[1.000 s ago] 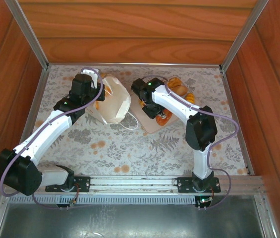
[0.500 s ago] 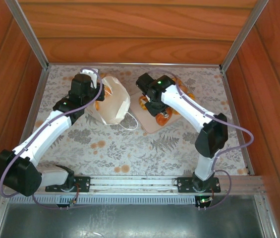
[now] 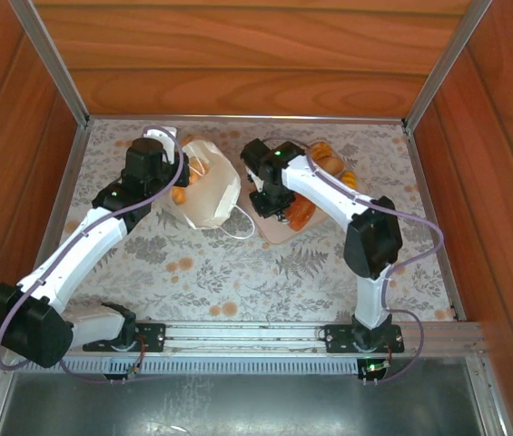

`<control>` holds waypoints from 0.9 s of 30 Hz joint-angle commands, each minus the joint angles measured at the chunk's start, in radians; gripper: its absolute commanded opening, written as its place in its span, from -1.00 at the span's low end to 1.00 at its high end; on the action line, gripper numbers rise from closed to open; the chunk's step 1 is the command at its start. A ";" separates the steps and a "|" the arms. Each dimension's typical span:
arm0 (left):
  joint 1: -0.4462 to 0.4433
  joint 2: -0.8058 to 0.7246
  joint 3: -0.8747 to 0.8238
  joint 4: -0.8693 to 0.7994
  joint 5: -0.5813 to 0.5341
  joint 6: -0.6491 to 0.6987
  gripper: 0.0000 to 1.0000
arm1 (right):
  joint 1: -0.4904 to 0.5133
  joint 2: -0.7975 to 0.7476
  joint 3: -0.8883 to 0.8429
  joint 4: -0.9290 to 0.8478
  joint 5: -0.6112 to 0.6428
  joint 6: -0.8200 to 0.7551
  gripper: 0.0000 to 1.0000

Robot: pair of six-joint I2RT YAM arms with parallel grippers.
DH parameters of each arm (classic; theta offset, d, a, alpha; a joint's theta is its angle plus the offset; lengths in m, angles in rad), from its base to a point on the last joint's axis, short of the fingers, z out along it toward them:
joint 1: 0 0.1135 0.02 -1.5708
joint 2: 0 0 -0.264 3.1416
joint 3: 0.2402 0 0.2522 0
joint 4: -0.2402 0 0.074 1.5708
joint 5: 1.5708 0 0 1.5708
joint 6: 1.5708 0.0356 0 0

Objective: Take the fake bread out of the paper bag

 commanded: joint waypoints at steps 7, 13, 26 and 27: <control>0.008 -0.023 -0.015 0.005 0.011 0.008 -1.00 | -0.067 0.025 0.014 0.041 -0.098 0.073 -0.38; 0.008 -0.018 -0.012 0.005 0.013 0.017 -1.00 | -0.105 -0.019 -0.042 0.043 -0.091 0.091 -0.38; 0.008 -0.027 -0.013 0.002 0.022 0.028 -1.00 | -0.127 -0.086 -0.121 0.044 -0.096 0.098 -0.38; 0.007 -0.029 -0.014 0.002 0.023 0.035 -1.00 | -0.128 -0.089 -0.125 0.049 -0.112 0.094 -0.37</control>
